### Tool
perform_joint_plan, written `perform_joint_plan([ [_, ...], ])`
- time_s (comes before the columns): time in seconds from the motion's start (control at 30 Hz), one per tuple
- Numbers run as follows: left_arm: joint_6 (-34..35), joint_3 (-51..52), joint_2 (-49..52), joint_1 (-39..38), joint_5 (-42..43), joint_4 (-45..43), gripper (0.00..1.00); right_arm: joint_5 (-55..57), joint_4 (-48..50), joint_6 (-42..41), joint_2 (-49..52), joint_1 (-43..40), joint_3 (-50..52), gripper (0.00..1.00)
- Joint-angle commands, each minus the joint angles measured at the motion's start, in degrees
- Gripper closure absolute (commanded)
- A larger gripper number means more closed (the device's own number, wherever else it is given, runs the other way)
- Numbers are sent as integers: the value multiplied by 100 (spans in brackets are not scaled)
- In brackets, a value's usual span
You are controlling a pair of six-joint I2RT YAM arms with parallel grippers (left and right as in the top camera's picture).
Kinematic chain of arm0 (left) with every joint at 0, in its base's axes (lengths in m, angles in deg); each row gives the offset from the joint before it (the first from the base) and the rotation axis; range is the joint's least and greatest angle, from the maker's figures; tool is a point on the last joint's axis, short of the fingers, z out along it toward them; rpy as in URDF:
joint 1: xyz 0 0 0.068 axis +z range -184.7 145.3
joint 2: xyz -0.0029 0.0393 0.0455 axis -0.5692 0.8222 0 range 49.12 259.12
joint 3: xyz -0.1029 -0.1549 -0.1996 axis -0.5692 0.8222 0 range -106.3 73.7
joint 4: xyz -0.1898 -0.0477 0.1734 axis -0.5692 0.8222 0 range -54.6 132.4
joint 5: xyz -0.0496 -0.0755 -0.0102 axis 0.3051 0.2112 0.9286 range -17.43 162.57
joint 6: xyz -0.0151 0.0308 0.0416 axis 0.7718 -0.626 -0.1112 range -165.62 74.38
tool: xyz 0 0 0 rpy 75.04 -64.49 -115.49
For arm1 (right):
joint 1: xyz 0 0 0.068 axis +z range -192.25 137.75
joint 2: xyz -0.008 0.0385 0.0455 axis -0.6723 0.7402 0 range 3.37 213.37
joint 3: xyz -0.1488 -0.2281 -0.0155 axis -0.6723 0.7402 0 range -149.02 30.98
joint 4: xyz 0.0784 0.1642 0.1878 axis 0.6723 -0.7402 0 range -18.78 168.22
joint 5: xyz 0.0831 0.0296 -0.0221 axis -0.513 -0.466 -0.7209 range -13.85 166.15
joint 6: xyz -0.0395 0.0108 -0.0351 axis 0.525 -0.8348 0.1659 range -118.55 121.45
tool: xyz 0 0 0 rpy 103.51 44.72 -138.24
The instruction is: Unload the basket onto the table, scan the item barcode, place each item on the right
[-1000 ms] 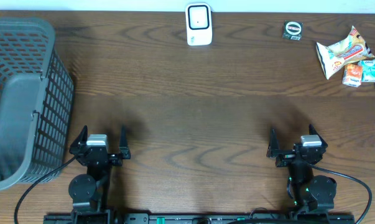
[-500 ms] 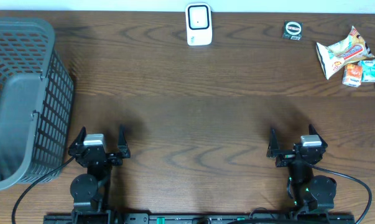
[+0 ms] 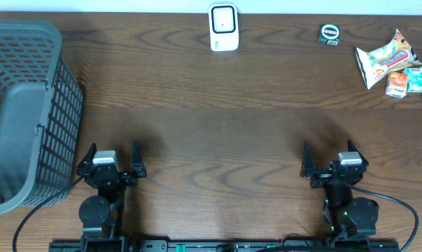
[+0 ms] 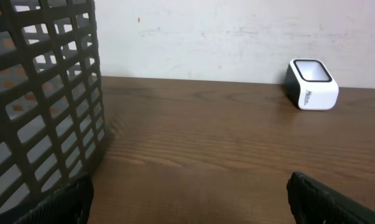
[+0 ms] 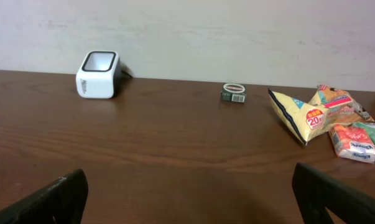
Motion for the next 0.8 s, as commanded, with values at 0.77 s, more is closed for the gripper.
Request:
perform_joint_plan([
  [0.77, -240, 92, -48, 0, -138, 260, 3, 28, -26, 46, -35, -24, 9, 1],
])
